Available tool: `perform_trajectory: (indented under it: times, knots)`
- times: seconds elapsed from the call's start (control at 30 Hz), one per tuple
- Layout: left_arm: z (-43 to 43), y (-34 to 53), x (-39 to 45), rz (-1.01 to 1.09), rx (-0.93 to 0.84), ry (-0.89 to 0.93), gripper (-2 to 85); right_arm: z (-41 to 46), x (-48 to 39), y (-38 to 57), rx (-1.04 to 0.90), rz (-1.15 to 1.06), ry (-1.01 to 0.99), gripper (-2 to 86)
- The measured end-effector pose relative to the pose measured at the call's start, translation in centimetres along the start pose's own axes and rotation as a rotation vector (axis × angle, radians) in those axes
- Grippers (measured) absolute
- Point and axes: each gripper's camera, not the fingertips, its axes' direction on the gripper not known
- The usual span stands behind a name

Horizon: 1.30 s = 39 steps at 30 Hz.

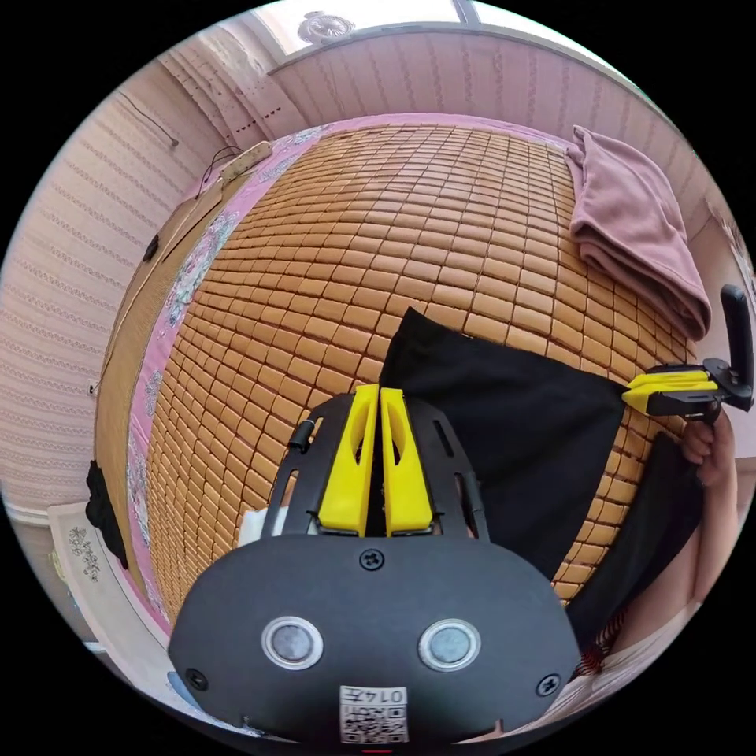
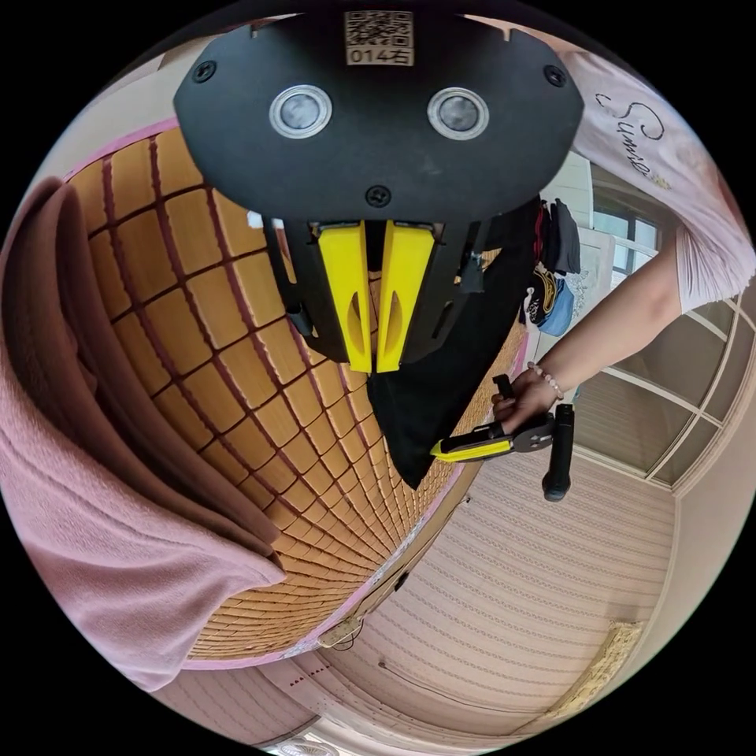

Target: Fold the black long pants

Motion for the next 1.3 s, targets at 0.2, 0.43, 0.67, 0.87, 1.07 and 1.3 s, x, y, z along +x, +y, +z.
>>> perform_trajectory:
  times: [0.2,0.43,0.67,0.87,1.07,1.3]
  knots:
    - [0.2,-1.1,2.3,0.039,-0.083,-0.026,-0.6,-0.3,0.4,0.7,-0.002,0.003,-0.007,0.4]
    - [-5.2,0.0,4.5,0.091,-0.141,-0.173,-0.5,-0.5,0.2,2.0,0.006,0.001,0.010,0.3]
    - [-12.1,3.1,4.7,0.109,-0.100,-0.171,-0.5,-0.7,0.2,3.6,0.014,0.015,-0.008,0.3]
    - [-18.7,9.4,7.8,0.309,-0.065,-0.261,-0.7,-0.9,-0.1,5.3,0.034,0.029,-0.022,0.4]
    - [-24.6,16.8,8.7,0.305,-0.110,-0.361,-0.7,-2.2,-1.4,8.2,0.134,0.019,-0.006,0.2]
    - [-30.6,28.2,7.4,0.127,-0.097,-0.357,-0.8,-8.4,-8.5,12.9,0.290,-0.235,0.078,0.5]
